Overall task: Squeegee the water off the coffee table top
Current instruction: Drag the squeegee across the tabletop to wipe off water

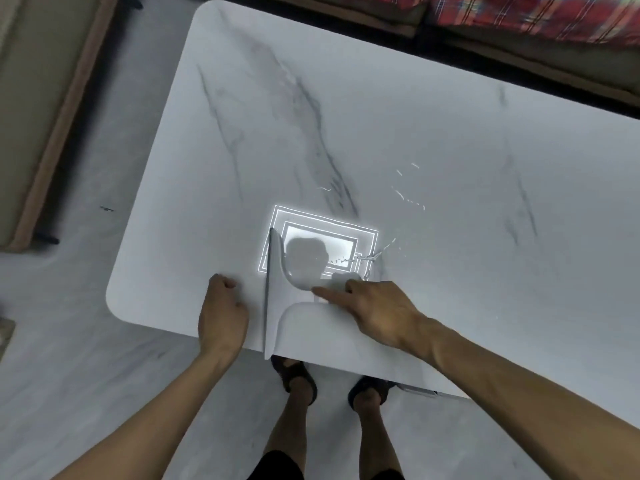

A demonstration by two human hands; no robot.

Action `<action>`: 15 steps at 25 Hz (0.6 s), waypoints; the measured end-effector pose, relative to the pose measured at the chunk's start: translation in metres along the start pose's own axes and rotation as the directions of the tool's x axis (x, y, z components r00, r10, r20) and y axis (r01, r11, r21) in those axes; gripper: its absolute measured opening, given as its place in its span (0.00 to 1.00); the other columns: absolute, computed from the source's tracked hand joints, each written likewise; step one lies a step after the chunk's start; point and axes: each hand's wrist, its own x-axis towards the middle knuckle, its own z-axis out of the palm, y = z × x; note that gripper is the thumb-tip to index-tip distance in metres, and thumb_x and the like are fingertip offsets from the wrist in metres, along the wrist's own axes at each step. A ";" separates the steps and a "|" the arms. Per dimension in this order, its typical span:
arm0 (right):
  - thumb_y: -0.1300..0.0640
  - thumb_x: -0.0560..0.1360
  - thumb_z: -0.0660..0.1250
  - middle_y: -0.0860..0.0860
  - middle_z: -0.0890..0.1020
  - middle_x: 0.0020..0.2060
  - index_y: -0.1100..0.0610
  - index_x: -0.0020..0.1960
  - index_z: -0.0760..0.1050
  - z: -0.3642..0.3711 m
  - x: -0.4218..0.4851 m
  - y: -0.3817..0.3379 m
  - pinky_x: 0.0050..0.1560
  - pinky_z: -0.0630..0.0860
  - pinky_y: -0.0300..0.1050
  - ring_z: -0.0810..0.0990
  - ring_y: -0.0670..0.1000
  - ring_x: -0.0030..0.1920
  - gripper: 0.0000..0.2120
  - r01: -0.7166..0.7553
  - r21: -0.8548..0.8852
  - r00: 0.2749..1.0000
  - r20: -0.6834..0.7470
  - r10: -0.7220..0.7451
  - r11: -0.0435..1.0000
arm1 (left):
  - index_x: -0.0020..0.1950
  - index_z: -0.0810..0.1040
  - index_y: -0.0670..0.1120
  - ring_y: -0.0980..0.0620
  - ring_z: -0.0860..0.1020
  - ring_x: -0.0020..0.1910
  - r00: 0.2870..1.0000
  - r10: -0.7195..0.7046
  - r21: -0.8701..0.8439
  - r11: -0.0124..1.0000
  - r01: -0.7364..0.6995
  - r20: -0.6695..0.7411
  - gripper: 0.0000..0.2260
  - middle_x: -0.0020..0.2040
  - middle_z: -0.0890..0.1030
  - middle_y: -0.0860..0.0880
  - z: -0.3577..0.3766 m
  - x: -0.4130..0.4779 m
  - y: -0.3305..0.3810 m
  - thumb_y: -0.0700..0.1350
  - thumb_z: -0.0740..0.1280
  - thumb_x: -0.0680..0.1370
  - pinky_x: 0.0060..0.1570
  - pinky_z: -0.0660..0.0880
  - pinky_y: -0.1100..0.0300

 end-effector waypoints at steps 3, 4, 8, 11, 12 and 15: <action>0.64 0.77 0.55 0.51 0.68 0.40 0.36 0.76 0.50 0.019 0.031 -0.036 0.37 0.64 0.48 0.72 0.55 0.44 0.35 0.099 0.028 0.992 0.079 -0.101 0.995 | 0.49 0.65 0.53 0.51 0.75 0.40 0.999 -0.050 0.012 0.999 0.050 -0.021 0.11 0.44 0.76 0.53 0.003 -0.010 -0.012 0.38 0.60 0.74 0.31 0.65 0.62; 0.64 0.77 0.55 0.51 0.66 0.41 0.36 0.76 0.50 0.022 0.034 -0.037 0.37 0.65 0.48 0.72 0.55 0.44 0.35 0.084 0.052 0.992 0.093 -0.088 0.995 | 0.47 0.64 0.52 0.51 0.75 0.38 0.999 -0.053 0.028 0.998 0.053 -0.006 0.10 0.43 0.76 0.53 0.006 -0.014 -0.013 0.39 0.60 0.74 0.30 0.65 0.61; 0.63 0.76 0.56 0.51 0.72 0.46 0.35 0.75 0.48 0.022 0.000 0.014 0.39 0.70 0.47 0.77 0.58 0.47 0.36 -0.027 0.064 0.998 0.064 0.023 0.998 | 0.48 0.64 0.49 0.49 0.75 0.39 0.998 -0.024 0.081 0.997 0.019 0.062 0.11 0.41 0.74 0.50 0.030 -0.033 0.004 0.33 0.56 0.75 0.28 0.64 0.61; 0.60 0.76 0.58 0.49 0.74 0.48 0.32 0.74 0.46 0.015 -0.066 0.082 0.36 0.68 0.44 0.79 0.55 0.45 0.37 -0.145 0.051 0.989 0.017 0.144 0.988 | 0.58 0.67 0.43 0.42 0.77 0.53 0.985 -0.039 0.124 0.992 0.018 0.168 0.15 0.54 0.75 0.44 0.055 -0.049 0.031 0.30 0.56 0.74 0.40 0.74 0.55; 0.60 0.77 0.58 0.48 0.74 0.45 0.32 0.74 0.47 0.014 -0.090 0.101 0.35 0.70 0.44 0.78 0.54 0.43 0.36 -0.198 0.030 0.980 0.010 0.198 0.980 | 0.64 0.66 0.40 0.40 0.75 0.58 0.976 -0.041 0.164 0.986 0.005 0.212 0.18 0.62 0.73 0.41 0.064 -0.054 0.039 0.30 0.56 0.74 0.50 0.76 0.50; 0.57 0.79 0.56 0.46 0.72 0.39 0.33 0.74 0.51 0.012 -0.149 0.148 0.33 0.71 0.44 0.76 0.51 0.38 0.31 -0.352 -0.014 0.936 -0.007 0.352 0.936 | 0.69 0.62 0.36 0.37 0.71 0.65 0.959 -0.027 0.252 0.967 -0.046 0.282 0.22 0.71 0.65 0.36 0.084 -0.061 0.053 0.31 0.56 0.75 0.61 0.73 0.44</action>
